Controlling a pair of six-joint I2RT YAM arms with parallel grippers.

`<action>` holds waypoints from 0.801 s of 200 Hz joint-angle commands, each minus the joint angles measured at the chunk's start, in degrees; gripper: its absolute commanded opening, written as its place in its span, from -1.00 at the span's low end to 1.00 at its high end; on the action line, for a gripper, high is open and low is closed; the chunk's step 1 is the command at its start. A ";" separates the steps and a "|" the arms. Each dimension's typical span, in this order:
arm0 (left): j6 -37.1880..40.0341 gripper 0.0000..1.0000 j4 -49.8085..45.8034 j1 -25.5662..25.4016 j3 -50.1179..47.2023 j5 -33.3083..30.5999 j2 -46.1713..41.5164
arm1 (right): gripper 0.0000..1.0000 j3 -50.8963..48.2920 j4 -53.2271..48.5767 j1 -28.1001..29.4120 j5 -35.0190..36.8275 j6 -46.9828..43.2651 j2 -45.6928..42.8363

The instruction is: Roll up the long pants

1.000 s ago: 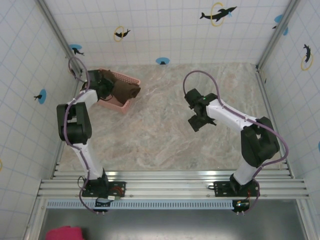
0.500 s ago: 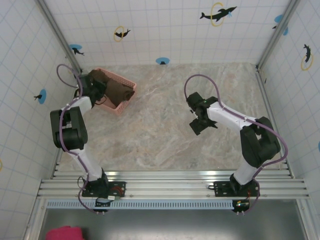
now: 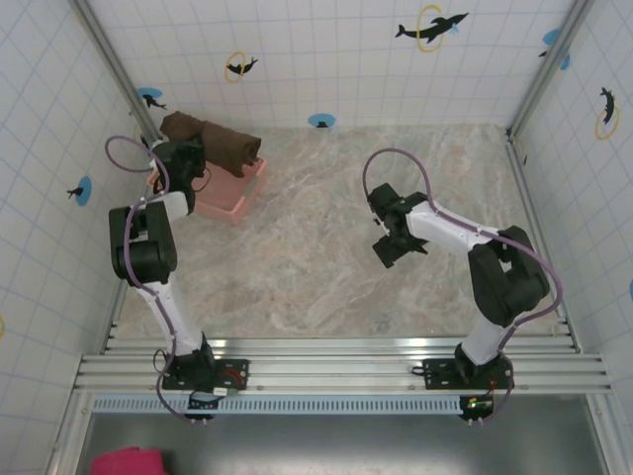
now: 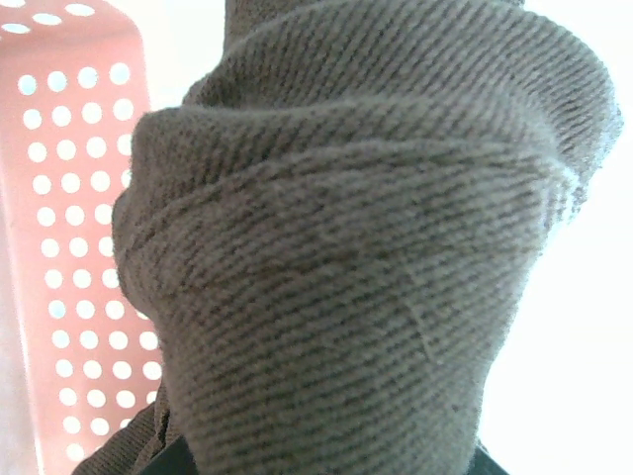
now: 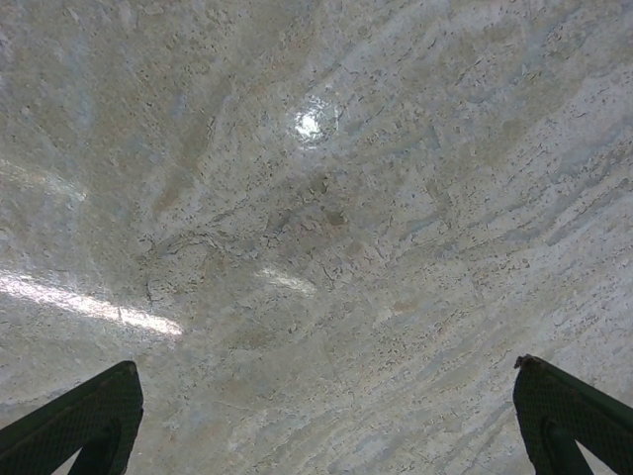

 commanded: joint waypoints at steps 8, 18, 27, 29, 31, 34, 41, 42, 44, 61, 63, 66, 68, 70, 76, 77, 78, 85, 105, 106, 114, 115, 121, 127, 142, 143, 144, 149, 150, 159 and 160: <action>-0.56 -1.00 5.82 0.98 1.50 0.06 -3.25 | 0.99 -0.65 0.88 -0.19 -0.35 0.52 0.74; 0.16 -1.00 5.53 1.31 0.72 0.44 -3.26 | 0.99 -0.89 0.82 -0.24 -0.20 0.45 0.63; 1.25 -1.00 4.63 1.63 -0.40 0.36 -3.61 | 0.99 -1.14 0.74 -0.22 -0.26 0.39 0.41; 1.49 -1.00 4.42 1.68 -0.73 0.31 -3.72 | 0.99 -1.16 0.76 -0.21 -0.26 0.36 0.42; 1.66 -1.00 4.24 1.76 -1.04 0.19 -3.81 | 0.99 -1.24 0.74 -0.23 -0.22 0.35 0.37; 1.84 -1.00 4.14 1.87 -1.46 0.13 -3.90 | 0.99 -1.26 0.65 -0.22 -0.12 0.27 0.28; 2.25 -1.00 4.56 2.10 -2.80 0.06 -4.10 | 0.99 -1.50 0.58 -0.27 0.06 0.17 0.15; 2.31 -1.00 4.66 2.15 -2.96 0.04 -4.06 | 0.99 -1.51 0.56 -0.22 0.03 0.17 0.08; 2.39 -1.00 5.03 2.25 -3.31 0.03 -4.03 | 0.99 -1.59 0.58 -0.26 0.06 0.13 0.02; 3.27 -1.00 5.29 3.19 -6.32 -0.01 -4.52 | 0.99 -2.21 0.32 -0.43 0.09 -0.16 -0.66; 3.40 -1.00 5.25 3.35 -6.63 0.09 -4.54 | 0.99 -2.29 0.28 -0.44 0.11 -0.18 -0.75; 3.70 -1.00 5.19 3.54 -7.02 0.24 -4.54 | 0.99 -2.38 0.29 -0.49 0.08 -0.31 -0.85; 3.88 -1.00 5.11 3.65 -7.18 0.39 -4.56 | 0.99 -2.46 0.30 -0.52 0.07 -0.35 -0.93; 4.02 -1.00 5.05 3.81 -7.42 0.49 -4.59 | 0.99 -2.49 0.30 -0.48 0.09 -0.36 -1.00; 4.53 -1.00 4.55 4.17 -7.82 1.10 -4.55 | 0.99 -2.64 0.22 -0.53 0.10 -0.52 -1.18; 4.67 -1.00 4.44 4.24 -7.85 1.18 -4.55 | 0.99 -2.61 0.20 -0.57 0.10 -0.53 -1.20; 4.75 -1.00 4.34 4.27 -7.78 1.40 -4.54 | 0.99 -2.64 0.19 -0.55 0.09 -0.58 -1.21; 6.06 -1.00 3.34 4.59 -7.72 2.47 -4.53 | 0.99 -2.75 -0.04 -0.56 0.25 -0.70 -1.38; 11.55 -1.00 -4.55 5.13 -7.35 3.94 -6.21 | 0.99 -2.67 -0.45 -0.79 0.34 -1.05 -1.79; 11.83 -1.00 -4.99 5.16 -7.30 4.01 -6.30 | 0.99 -2.67 -0.53 -0.79 0.35 -1.05 -1.82; 14.40 -1.00 -10.84 5.46 -6.60 4.60 -7.16 | 0.99 -2.58 -0.64 -0.85 0.34 -1.15 -2.05; 14.75 -1.00 -12.05 5.50 -6.40 4.73 -7.26 | 0.99 -2.58 -0.67 -0.82 0.30 -1.15 -2.08; 17.26 -1.00 -18.47 5.66 -5.01 5.30 -7.80 | 0.99 -2.58 -0.74 -0.95 0.35 -1.15 -2.31; 20.60 -1.00 -25.77 5.71 -2.96 5.63 -8.13 | 0.99 -2.58 -0.87 -0.97 0.24 -1.15 -2.57; 32.98 -1.00 -49.23 5.53 5.46 2.97 -7.88 | 0.99 -2.65 -0.83 -1.14 -0.07 -1.00 -3.43; 33.71 -1.00 -50.44 5.49 5.91 2.64 -7.75 | 0.99 -2.66 -0.81 -1.14 -0.08 -0.99 -3.51; 34.43 -1.00 -52.06 5.47 6.62 2.35 -7.68 | 0.99 -2.66 -0.80 -1.19 -0.08 -0.98 -3.55; 37.95 -1.00 -57.39 5.17 7.88 0.58 -7.29 | 0.99 -2.67 -0.86 -1.15 -0.08 -0.90 -3.95; 38.48 -1.00 -58.21 5.18 8.92 0.18 -7.23 | 0.99 -2.67 -0.87 -1.15 -0.13 -0.89 -4.04; 42.65 -1.00 -64.52 4.86 11.34 -2.42 -6.46 | 0.99 -2.84 -0.83 -1.21 -0.25 -0.80 -4.74; 42.99 -1.00 -65.16 4.89 11.44 -2.60 -6.38 | 0.99 -2.84 -0.81 -1.22 -0.25 -0.80 -4.83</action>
